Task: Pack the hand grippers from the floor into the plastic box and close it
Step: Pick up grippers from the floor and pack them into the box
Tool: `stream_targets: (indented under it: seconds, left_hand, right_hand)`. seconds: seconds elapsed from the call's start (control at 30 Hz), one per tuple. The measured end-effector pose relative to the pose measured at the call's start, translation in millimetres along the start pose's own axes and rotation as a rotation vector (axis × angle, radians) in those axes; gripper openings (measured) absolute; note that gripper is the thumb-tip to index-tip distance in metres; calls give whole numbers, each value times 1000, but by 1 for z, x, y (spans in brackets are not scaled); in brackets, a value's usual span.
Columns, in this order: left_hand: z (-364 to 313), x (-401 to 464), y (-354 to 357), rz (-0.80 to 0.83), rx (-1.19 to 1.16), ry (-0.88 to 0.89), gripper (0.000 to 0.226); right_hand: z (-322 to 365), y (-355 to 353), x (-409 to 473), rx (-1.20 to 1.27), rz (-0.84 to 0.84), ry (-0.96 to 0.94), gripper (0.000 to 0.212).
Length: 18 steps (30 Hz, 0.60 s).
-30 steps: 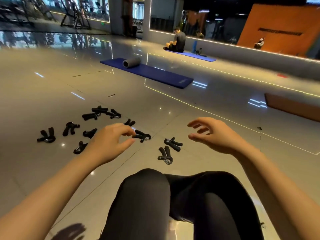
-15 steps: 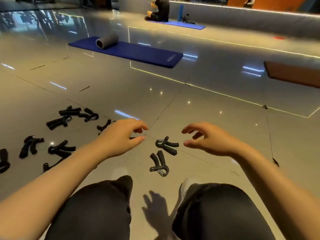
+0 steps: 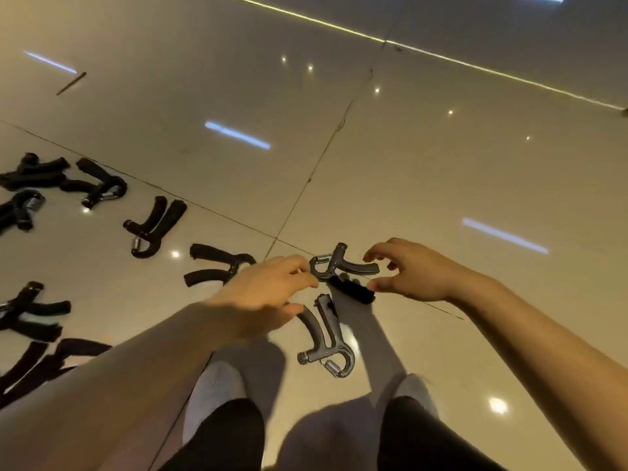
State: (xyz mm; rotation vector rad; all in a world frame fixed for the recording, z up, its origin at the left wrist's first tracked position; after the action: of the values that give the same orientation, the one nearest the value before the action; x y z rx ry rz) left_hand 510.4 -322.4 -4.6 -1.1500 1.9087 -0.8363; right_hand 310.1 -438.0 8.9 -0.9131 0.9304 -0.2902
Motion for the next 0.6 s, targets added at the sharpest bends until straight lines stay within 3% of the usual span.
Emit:
stream_targets:
  seconds: [0.2,0.37,0.6]
  left_hand:
    - [49,41,60,117,-51,5,53]
    - [58,62,118,261,181,240,83]
    - [68,69,136,291,249,246,87]
  right_hand:
    - [-36,50,64,25,-91,74,47]
    - [-60,82,63,-166,8,73,84]
    - [-62,128,62,-106,-24,164,112]
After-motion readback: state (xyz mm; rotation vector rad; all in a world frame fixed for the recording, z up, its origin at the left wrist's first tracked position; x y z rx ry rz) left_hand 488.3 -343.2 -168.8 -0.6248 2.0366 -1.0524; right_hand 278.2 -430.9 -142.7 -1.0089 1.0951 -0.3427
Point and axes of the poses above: each hand's wrist, its own x-axis towards the middle knuckle, its own y-axis out of the palm, z = x × y, the point moved 2 cm from there along x, towards the middle knuckle, and after that the axes turned 10 degrees about -x, right-handed, at the moved point
